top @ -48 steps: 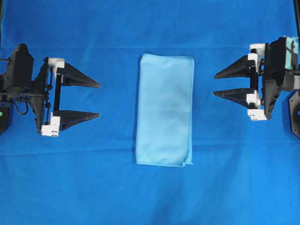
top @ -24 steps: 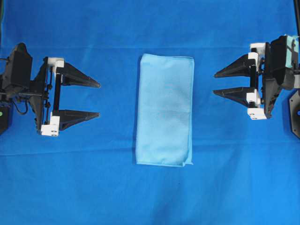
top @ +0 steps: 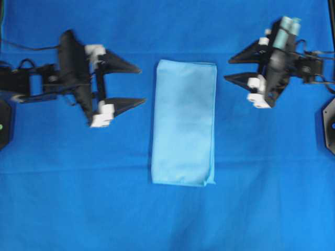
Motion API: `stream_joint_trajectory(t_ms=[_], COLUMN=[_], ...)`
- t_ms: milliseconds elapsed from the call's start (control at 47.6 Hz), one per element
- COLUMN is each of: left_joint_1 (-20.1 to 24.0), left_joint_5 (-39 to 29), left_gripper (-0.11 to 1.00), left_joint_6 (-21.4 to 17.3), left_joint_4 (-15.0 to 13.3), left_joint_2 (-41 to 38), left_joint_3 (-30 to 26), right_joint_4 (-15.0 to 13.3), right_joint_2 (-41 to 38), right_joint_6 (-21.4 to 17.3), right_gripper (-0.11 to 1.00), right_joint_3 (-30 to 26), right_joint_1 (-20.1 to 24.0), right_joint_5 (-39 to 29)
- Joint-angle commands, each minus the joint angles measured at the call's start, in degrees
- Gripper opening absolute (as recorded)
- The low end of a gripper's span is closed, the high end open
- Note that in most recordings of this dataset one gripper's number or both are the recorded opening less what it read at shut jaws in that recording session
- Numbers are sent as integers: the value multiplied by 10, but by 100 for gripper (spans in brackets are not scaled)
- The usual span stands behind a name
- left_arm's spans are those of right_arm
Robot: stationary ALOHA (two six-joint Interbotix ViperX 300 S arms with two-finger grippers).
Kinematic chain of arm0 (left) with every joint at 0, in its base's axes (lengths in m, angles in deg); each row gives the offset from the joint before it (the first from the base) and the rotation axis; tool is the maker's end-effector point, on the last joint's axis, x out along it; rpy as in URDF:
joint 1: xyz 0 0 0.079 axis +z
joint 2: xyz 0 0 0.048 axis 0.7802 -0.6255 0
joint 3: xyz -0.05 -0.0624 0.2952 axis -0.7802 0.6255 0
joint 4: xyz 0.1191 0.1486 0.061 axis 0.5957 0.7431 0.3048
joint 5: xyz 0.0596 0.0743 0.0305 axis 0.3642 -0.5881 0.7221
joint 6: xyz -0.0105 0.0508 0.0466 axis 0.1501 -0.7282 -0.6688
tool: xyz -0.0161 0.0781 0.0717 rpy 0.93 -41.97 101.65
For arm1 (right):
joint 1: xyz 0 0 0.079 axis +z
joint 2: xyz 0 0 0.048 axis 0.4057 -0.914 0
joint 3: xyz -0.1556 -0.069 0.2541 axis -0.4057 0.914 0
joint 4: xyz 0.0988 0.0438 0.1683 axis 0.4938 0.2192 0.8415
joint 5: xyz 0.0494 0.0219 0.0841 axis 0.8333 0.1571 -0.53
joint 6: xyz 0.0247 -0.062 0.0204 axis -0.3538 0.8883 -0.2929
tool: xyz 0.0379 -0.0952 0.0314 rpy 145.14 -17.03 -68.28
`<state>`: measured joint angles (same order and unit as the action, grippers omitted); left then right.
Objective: Fold the light blue towel.
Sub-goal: 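Move both grippers to the strip's far end and grasp its corners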
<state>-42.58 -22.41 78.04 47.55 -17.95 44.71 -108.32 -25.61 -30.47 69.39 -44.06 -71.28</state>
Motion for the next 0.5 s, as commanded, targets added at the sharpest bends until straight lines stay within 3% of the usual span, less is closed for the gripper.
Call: stream_joint_trajectory(t_ms=[0,294,483], left_joint_1=[25,71,91], left_joint_5=[5,4,4], left_gripper=[86,86,86], left_joint_6=[-3,-3,-3], left_joint_4=[1,1,1], left_joint_2=[-46,-194,-249], left_joint_3=[-39,-117,-142], right_joint_4=[-15,-30,-31], right_joint_2=[-42,-162,-214], right_joint_6=[0,0,0], right_gripper=[57,57,57], right_joint_3=[-32,-73,-90], right_joint_1=[-15,-48,-61], right_joint_5=[-7,-5,3])
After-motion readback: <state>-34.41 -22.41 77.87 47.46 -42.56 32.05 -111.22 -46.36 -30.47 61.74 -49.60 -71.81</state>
